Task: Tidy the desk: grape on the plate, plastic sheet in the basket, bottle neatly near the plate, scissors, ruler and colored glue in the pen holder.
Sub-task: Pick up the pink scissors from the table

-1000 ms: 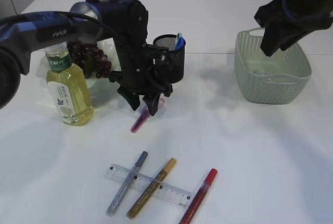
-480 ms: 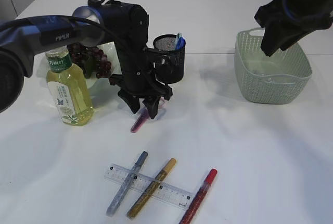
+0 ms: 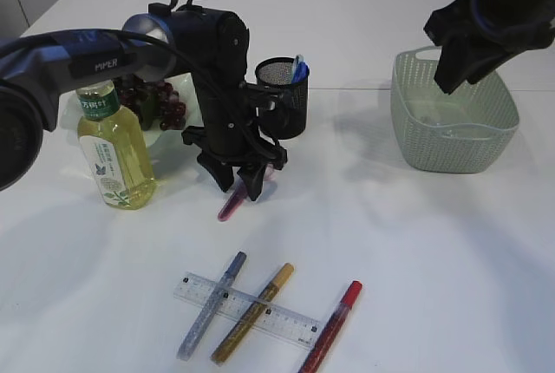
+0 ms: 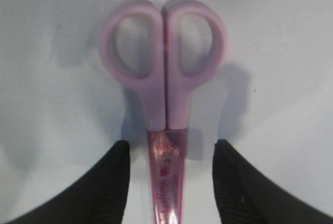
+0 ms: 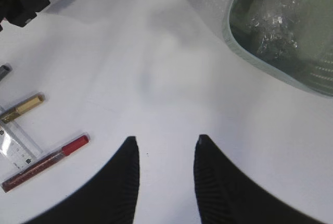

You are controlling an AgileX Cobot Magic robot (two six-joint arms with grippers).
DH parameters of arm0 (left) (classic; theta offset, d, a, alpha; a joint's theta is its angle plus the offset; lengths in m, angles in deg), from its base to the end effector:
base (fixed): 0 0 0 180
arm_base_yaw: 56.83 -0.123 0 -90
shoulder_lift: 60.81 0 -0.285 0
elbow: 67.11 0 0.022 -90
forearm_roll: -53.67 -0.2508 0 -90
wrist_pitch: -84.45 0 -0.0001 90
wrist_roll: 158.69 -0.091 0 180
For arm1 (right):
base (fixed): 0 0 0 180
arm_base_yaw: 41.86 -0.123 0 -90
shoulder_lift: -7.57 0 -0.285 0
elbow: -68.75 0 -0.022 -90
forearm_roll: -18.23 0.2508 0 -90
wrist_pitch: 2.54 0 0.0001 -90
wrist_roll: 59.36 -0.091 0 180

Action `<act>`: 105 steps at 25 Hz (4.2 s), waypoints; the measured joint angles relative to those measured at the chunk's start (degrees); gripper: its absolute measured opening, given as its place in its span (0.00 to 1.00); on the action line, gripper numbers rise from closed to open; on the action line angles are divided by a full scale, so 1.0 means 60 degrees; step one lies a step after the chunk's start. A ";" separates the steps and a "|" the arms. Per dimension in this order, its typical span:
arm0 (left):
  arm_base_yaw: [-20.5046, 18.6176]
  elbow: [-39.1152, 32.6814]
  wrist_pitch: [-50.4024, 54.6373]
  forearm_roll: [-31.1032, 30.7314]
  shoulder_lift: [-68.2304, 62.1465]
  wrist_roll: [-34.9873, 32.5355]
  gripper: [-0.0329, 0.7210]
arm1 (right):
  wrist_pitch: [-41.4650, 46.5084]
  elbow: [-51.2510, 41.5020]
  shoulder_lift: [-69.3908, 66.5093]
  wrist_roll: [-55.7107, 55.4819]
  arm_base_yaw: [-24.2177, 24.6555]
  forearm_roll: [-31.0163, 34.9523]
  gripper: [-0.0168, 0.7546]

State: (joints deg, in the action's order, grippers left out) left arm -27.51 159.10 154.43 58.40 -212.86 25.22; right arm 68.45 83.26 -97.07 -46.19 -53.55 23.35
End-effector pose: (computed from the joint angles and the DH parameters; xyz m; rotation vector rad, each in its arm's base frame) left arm 0.4374 -0.2538 0.1188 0.6413 3.0234 -0.1487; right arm 0.3434 0.0789 0.3344 -0.5839 2.7474 0.1195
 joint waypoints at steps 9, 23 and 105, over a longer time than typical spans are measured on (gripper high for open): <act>0.0000 0.0000 0.0000 0.0000 -0.0021 0.0000 0.54 | 0.0000 0.0000 0.0000 0.0014 0.0000 0.0000 0.40; 0.0000 0.0000 0.0000 -0.0017 -0.0069 -0.0004 0.52 | 0.0000 0.0000 0.0000 0.0014 0.0000 0.0000 0.40; 0.0132 0.0089 0.0039 0.0277 0.0156 0.0116 0.25 | 0.0000 0.0000 0.0000 0.0036 0.0000 0.0000 0.40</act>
State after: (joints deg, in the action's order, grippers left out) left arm -26.72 159.64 154.66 60.07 -211.92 25.91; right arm 68.45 83.26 -97.07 -45.97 -53.55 23.35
